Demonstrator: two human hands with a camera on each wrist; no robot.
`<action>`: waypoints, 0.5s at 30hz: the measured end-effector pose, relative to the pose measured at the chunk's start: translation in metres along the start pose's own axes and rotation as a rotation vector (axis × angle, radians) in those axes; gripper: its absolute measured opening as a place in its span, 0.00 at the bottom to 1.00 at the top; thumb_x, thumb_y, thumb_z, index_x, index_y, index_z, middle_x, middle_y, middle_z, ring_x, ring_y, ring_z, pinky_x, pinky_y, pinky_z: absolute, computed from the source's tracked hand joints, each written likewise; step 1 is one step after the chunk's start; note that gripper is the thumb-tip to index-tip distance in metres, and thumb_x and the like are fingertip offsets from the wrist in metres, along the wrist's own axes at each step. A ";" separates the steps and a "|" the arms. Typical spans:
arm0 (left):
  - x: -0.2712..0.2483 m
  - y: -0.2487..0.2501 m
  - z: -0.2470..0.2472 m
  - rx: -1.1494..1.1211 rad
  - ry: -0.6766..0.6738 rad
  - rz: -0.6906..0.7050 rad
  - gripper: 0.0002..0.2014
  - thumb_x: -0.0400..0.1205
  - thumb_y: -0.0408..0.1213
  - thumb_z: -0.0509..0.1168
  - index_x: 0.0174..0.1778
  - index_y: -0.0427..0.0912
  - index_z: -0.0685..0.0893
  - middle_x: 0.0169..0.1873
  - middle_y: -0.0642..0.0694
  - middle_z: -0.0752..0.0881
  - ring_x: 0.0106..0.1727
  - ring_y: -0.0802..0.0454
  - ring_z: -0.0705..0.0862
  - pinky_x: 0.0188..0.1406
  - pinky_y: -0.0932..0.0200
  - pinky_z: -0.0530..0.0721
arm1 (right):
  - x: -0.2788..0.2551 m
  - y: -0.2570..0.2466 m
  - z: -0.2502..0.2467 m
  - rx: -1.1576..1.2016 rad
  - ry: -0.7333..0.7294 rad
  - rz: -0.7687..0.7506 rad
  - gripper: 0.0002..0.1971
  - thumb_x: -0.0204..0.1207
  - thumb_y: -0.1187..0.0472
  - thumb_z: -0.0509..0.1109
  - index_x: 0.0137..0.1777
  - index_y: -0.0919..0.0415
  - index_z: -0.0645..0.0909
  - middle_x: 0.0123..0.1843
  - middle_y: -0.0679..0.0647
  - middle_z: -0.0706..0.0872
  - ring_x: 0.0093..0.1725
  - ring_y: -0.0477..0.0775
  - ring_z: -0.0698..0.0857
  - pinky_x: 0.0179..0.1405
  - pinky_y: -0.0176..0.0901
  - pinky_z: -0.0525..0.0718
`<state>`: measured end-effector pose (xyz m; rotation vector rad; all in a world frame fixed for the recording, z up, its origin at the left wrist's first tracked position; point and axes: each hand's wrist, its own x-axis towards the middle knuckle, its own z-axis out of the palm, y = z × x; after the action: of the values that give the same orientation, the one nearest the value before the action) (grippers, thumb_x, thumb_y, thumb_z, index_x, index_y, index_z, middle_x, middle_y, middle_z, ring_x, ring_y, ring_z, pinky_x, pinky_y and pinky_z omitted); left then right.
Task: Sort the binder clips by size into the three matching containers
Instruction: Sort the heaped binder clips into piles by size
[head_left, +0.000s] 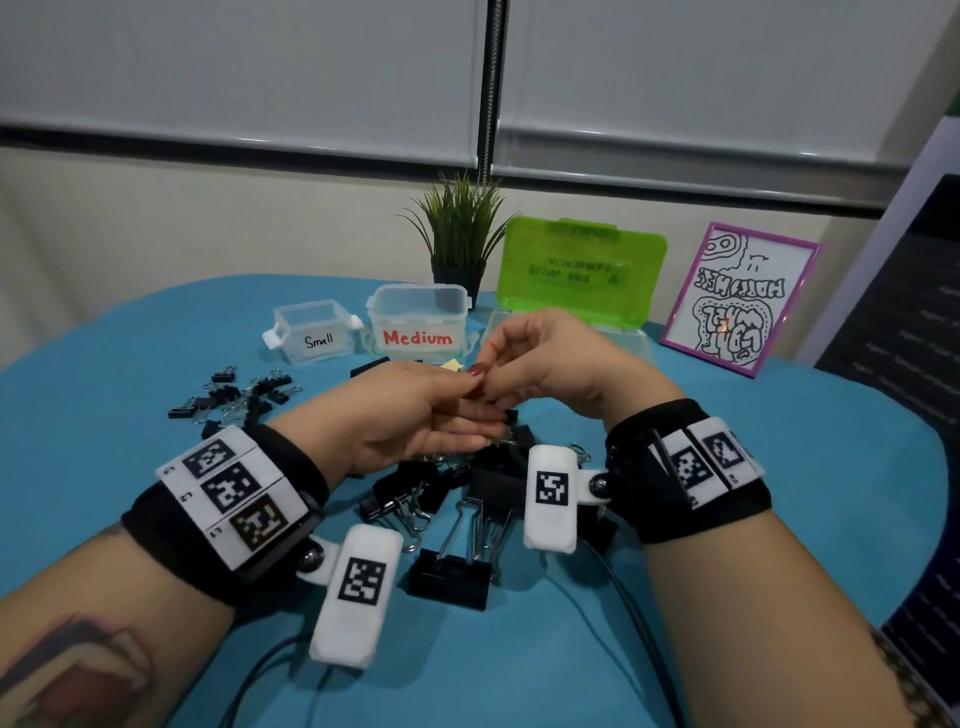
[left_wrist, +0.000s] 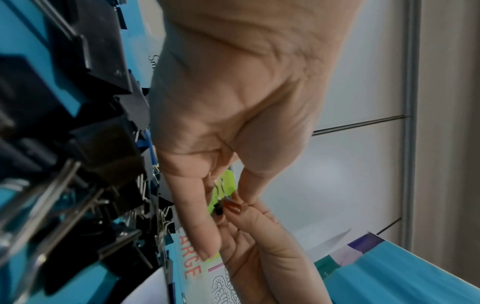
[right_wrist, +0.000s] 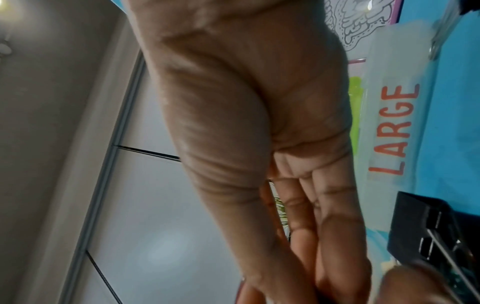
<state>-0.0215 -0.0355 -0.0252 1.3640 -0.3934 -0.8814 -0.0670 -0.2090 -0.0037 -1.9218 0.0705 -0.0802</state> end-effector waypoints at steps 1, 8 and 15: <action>0.001 0.000 -0.001 -0.023 0.006 0.004 0.14 0.87 0.35 0.61 0.63 0.28 0.81 0.52 0.31 0.91 0.45 0.46 0.93 0.40 0.58 0.92 | -0.001 -0.001 0.000 0.020 -0.023 0.009 0.13 0.67 0.82 0.77 0.51 0.78 0.84 0.42 0.70 0.87 0.35 0.59 0.86 0.39 0.47 0.90; 0.004 -0.001 -0.009 0.159 0.072 0.033 0.12 0.87 0.24 0.59 0.56 0.36 0.88 0.42 0.43 0.91 0.33 0.59 0.86 0.25 0.68 0.83 | -0.015 -0.005 -0.025 -0.701 0.047 0.390 0.20 0.64 0.60 0.87 0.52 0.66 0.86 0.46 0.57 0.92 0.46 0.55 0.91 0.48 0.52 0.90; 0.005 -0.003 -0.005 0.263 0.113 0.033 0.09 0.83 0.25 0.64 0.50 0.39 0.88 0.39 0.45 0.89 0.30 0.59 0.82 0.22 0.68 0.75 | -0.022 -0.006 -0.024 -0.783 -0.102 0.555 0.24 0.65 0.58 0.86 0.59 0.67 0.85 0.39 0.55 0.88 0.38 0.57 0.84 0.45 0.55 0.89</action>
<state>-0.0155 -0.0353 -0.0303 1.6367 -0.4549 -0.7401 -0.0907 -0.2278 0.0097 -2.6012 0.6399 0.4832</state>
